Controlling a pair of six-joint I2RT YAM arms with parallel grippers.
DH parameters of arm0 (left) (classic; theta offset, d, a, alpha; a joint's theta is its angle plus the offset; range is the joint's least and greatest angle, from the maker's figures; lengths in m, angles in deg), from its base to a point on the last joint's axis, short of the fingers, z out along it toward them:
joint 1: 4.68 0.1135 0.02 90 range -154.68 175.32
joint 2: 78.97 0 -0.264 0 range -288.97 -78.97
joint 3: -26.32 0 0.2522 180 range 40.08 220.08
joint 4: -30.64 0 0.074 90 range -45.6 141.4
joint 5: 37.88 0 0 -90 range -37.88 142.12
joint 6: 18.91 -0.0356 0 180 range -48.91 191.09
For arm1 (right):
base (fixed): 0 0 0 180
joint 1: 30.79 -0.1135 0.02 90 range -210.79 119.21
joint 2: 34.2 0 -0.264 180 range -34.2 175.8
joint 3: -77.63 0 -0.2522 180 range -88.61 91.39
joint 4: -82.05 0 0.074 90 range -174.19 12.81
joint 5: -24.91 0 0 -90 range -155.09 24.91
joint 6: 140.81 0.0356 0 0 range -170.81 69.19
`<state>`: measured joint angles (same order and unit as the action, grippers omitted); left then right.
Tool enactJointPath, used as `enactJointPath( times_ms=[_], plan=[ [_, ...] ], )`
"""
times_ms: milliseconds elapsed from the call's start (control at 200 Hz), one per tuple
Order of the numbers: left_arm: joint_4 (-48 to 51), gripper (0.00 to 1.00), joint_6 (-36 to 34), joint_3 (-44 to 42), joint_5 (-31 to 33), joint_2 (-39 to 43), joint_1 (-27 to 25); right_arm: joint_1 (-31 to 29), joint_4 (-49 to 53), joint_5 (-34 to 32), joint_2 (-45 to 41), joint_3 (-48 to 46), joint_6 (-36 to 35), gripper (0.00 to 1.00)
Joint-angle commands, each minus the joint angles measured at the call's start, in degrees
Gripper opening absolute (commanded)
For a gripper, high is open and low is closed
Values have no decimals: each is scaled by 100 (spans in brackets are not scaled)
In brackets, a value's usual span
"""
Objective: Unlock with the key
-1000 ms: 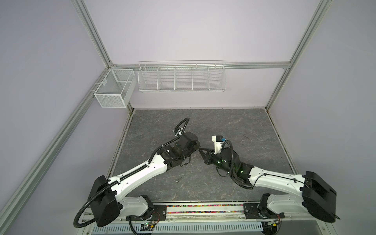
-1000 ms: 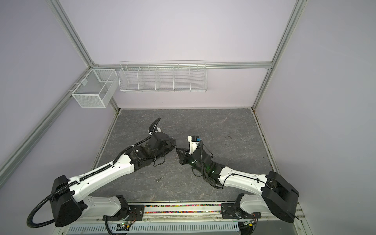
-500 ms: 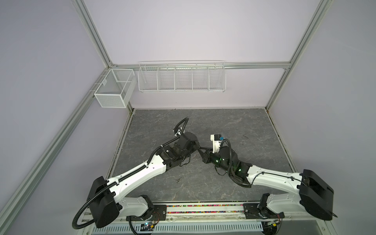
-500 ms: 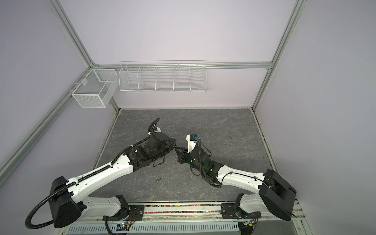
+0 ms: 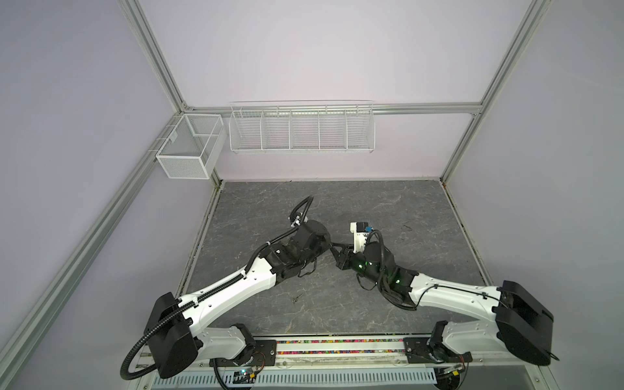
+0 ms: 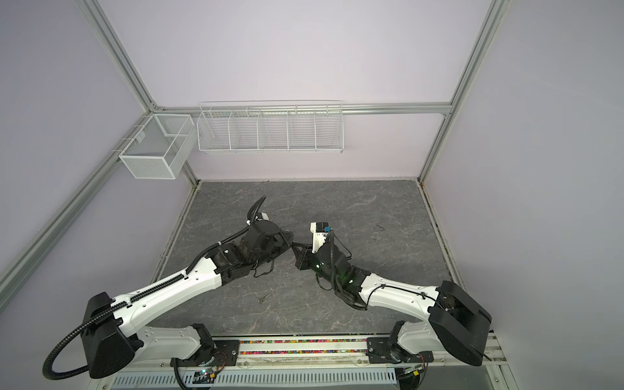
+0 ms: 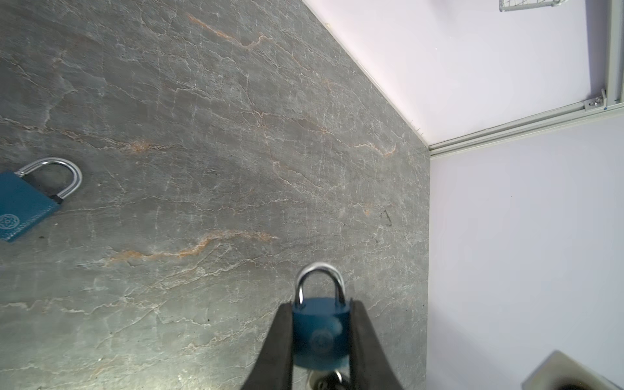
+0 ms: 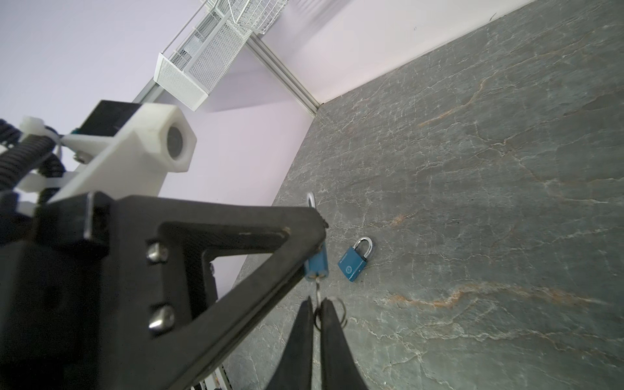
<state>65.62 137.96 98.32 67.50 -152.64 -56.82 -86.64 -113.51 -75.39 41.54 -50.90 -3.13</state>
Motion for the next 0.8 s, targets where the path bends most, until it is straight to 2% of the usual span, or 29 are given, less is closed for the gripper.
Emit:
enactJointPath(
  times_ms=[0,280,560,795],
  plan=[
    [30,0,102,-80,-88,64,-60,29,-100,-54,39,196,-121,9],
    [49,0,141,-80,-43,124,-182,33,-140,-24,93,294,-166,6],
    [-136,0,291,-61,-313,98,-306,29,-238,-5,220,439,-312,6],
    [-120,0,139,44,-56,99,-255,26,-86,7,42,321,-363,7]
  ],
)
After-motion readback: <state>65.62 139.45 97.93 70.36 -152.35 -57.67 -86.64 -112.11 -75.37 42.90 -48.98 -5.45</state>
